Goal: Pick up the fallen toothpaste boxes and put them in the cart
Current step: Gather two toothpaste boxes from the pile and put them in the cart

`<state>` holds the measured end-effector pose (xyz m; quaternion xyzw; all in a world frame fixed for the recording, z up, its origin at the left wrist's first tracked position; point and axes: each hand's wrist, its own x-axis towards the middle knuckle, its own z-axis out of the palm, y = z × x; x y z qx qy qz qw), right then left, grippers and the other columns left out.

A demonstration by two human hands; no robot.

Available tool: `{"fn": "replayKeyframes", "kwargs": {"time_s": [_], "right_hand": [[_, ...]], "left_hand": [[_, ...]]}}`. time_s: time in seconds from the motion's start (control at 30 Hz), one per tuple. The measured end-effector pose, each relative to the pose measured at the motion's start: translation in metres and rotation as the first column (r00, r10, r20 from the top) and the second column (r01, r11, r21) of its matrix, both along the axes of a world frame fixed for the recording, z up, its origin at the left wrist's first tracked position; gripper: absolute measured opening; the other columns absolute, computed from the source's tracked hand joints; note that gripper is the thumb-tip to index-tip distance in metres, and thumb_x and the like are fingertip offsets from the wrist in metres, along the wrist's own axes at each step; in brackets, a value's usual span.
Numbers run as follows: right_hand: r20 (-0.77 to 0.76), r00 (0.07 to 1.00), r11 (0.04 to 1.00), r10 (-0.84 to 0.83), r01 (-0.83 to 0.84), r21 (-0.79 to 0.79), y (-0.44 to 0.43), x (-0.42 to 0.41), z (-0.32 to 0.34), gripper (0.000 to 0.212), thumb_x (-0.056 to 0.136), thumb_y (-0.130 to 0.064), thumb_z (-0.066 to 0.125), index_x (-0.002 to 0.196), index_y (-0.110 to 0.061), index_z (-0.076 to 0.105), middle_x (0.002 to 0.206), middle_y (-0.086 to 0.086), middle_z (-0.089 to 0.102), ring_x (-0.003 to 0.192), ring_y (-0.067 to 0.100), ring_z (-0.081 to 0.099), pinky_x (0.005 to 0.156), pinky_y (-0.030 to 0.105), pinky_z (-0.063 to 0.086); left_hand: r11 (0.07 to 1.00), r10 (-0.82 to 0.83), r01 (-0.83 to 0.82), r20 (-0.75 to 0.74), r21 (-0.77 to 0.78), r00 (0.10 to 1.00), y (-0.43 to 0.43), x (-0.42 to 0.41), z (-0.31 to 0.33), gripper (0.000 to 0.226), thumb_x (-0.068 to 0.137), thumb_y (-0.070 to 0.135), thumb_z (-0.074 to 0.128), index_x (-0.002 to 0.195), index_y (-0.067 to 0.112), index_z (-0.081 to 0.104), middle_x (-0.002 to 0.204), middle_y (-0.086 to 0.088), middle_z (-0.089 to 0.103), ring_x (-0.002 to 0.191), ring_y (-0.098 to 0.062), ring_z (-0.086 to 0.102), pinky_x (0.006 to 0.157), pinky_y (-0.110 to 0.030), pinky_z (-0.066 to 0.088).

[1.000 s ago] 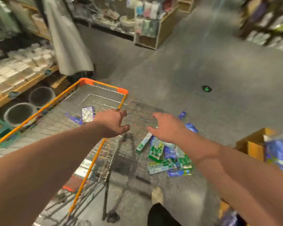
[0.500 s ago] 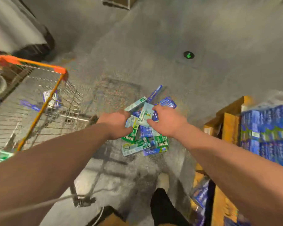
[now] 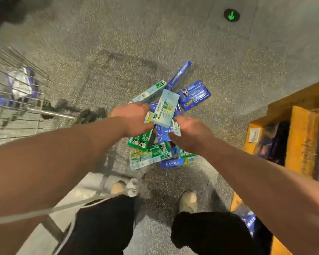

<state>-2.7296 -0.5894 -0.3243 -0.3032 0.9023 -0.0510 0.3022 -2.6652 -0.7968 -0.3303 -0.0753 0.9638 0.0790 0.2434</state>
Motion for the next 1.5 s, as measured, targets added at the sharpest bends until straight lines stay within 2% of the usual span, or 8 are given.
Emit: {"fn": "replayKeyframes", "kwargs": {"time_s": [0.37, 0.67, 0.8, 0.93, 1.07, 1.23, 1.37, 1.5], "right_hand": [[0.052, 0.986, 0.979, 0.157, -0.163, 0.124, -0.029, 0.006, -0.306, 0.050, 0.091, -0.037, 0.059, 0.135, -0.019, 0.046, 0.133, 0.009, 0.055, 0.120, 0.033, 0.055, 0.094, 0.042, 0.050], [0.026, 0.957, 0.947, 0.288, -0.288, 0.141, -0.040, 0.002, -0.409, 0.074, 0.090, 0.002, 0.051, 0.156, -0.024, 0.027, 0.155, 0.001, 0.039, 0.143, 0.025, 0.033, 0.120, 0.047, 0.023], [0.090, 0.948, 0.932, 0.306, -0.318, 0.173, -0.033, 0.011, -0.433, 0.090, 0.083, -0.026, 0.078, 0.156, -0.024, 0.024, 0.159, 0.001, 0.034, 0.147, 0.027, 0.027, 0.120, 0.051, 0.018], [0.071, 0.877, 0.850, 0.475, -0.478, 0.221, -0.014, 0.033, -0.440, 0.124, 0.056, -0.063, 0.087, 0.155, -0.029, 0.022, 0.150, -0.001, 0.041, 0.136, 0.028, 0.035, 0.110, 0.057, 0.030], [-0.047, 0.804, 0.772, 0.593, -0.550, 0.319, -0.003, 0.042, -0.449, 0.100, 0.075, -0.029, 0.085, 0.153, -0.024, 0.023, 0.146, 0.004, 0.039, 0.136, 0.035, 0.036, 0.102, 0.056, 0.039], [-0.044, 0.852, 0.836, 0.522, -0.501, 0.226, -0.011, 0.033, -0.443, 0.057, 0.090, -0.020, 0.068, 0.140, -0.021, 0.041, 0.136, 0.007, 0.051, 0.125, 0.032, 0.049, 0.099, 0.051, 0.042], [0.036, 0.871, 0.829, 0.490, -0.479, 0.288, -0.031, 0.019, -0.429, 0.058, 0.085, -0.023, 0.075, 0.135, -0.027, 0.047, 0.134, 0.002, 0.058, 0.128, 0.028, 0.051, 0.108, 0.053, 0.037], [-0.051, 0.903, 0.898, 0.427, -0.417, 0.138, -0.029, -0.001, -0.406, 0.036, 0.083, -0.026, 0.070, 0.116, -0.035, 0.057, 0.105, -0.008, 0.064, 0.106, 0.020, 0.059, 0.097, 0.044, 0.048]], "left_hand": [[0.986, 0.165, -0.165, 0.056, -0.005, 0.985, -0.025, 0.007, -0.299, 0.061, 0.096, 0.058, 0.051, 0.144, 0.019, 0.044, 0.140, -0.007, 0.053, 0.117, -0.032, 0.059, 0.078, -0.038, 0.046], [0.920, 0.391, -0.391, 0.052, 0.002, 0.919, -0.030, 0.000, -0.414, 0.077, 0.086, 0.060, 0.068, 0.139, 0.013, 0.037, 0.132, -0.012, 0.047, 0.110, -0.033, 0.058, 0.083, -0.046, 0.054], [0.802, 0.591, -0.595, 0.081, 0.054, 0.803, -0.022, 0.004, -0.434, 0.099, 0.080, 0.055, 0.081, 0.148, 0.007, 0.029, 0.144, -0.017, 0.038, 0.123, -0.039, 0.055, 0.095, -0.049, 0.053], [0.649, 0.715, -0.750, 0.235, 0.126, 0.658, -0.026, 0.011, -0.436, 0.110, 0.080, 0.053, 0.083, 0.153, 0.000, 0.019, 0.134, -0.017, 0.052, 0.097, -0.028, 0.060, 0.071, -0.036, 0.054], [0.597, 0.736, -0.785, 0.275, 0.166, 0.618, -0.030, 0.011, -0.437, 0.116, 0.078, 0.056, 0.083, 0.154, -0.003, 0.018, 0.116, -0.012, 0.052, 0.081, -0.019, 0.057, 0.058, -0.027, 0.045], [0.572, 0.736, -0.788, 0.280, 0.229, 0.616, -0.035, 0.010, -0.430, 0.111, 0.073, 0.050, 0.090, 0.152, 0.004, 0.027, 0.139, -0.016, 0.052, 0.120, -0.034, 0.057, 0.084, -0.039, 0.049], [0.577, 0.763, -0.784, 0.189, 0.229, 0.618, -0.044, 0.020, -0.425, 0.099, 0.069, 0.049, 0.092, 0.141, 0.009, 0.038, 0.117, -0.010, 0.060, 0.096, -0.025, 0.062, 0.069, -0.037, 0.053], [0.675, 0.731, -0.722, -0.001, 0.155, 0.683, -0.055, 0.041, -0.412, 0.064, 0.074, 0.043, 0.089, 0.109, 0.023, 0.040, 0.090, 0.001, 0.064, 0.074, -0.014, 0.065, 0.057, -0.033, 0.056]]}}
